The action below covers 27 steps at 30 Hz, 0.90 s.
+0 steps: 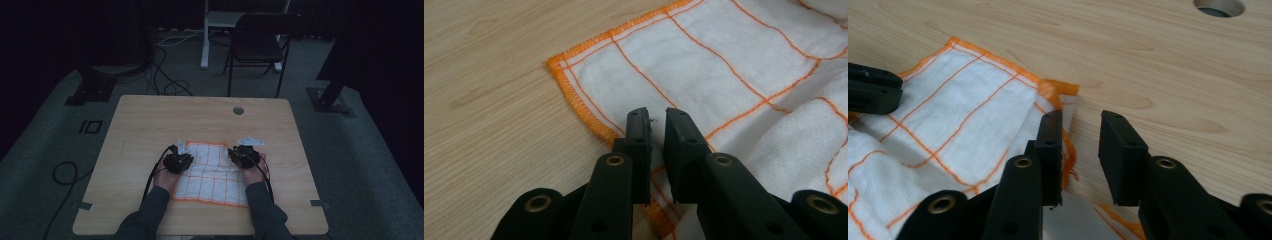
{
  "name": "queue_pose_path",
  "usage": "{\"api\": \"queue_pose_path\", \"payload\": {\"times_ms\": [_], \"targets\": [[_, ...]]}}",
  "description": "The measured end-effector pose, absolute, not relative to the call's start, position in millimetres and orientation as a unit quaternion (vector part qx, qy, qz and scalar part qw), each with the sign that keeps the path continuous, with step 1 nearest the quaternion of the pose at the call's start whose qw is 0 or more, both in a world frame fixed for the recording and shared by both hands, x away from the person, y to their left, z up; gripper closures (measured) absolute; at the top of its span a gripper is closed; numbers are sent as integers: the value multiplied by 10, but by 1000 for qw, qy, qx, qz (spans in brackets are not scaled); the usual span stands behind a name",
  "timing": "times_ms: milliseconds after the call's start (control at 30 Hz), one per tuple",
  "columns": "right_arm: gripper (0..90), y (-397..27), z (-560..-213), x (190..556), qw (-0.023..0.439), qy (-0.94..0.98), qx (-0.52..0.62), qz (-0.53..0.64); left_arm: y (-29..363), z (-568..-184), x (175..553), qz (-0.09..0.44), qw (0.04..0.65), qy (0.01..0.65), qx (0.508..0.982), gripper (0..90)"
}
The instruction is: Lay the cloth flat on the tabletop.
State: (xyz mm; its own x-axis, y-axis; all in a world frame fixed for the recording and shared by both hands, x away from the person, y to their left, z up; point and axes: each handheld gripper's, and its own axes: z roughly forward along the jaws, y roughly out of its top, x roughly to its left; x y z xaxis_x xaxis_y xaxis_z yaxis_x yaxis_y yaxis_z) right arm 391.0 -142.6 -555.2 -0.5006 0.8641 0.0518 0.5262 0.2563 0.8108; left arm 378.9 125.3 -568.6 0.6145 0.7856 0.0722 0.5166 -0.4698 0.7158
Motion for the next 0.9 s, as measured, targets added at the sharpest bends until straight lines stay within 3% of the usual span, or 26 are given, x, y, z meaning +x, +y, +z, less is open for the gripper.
{"api": "queue_pose_path", "payload": {"times_ms": [367,567,667,900], "targets": [[504,-1232,-5667,3940,202,790,443,373,1257,-5689,3789,199,337,391,833,817],[469,-1211,-5696,3968,193,796,442,366,1257,-5690,3790,199,338,391,832,817],[481,-1212,-5697,3980,187,797,443,366,1259,-5691,3791,199,339,392,832,817],[697,-1200,-5688,3974,174,805,426,375,1260,-5692,3792,198,339,392,832,818]]}}
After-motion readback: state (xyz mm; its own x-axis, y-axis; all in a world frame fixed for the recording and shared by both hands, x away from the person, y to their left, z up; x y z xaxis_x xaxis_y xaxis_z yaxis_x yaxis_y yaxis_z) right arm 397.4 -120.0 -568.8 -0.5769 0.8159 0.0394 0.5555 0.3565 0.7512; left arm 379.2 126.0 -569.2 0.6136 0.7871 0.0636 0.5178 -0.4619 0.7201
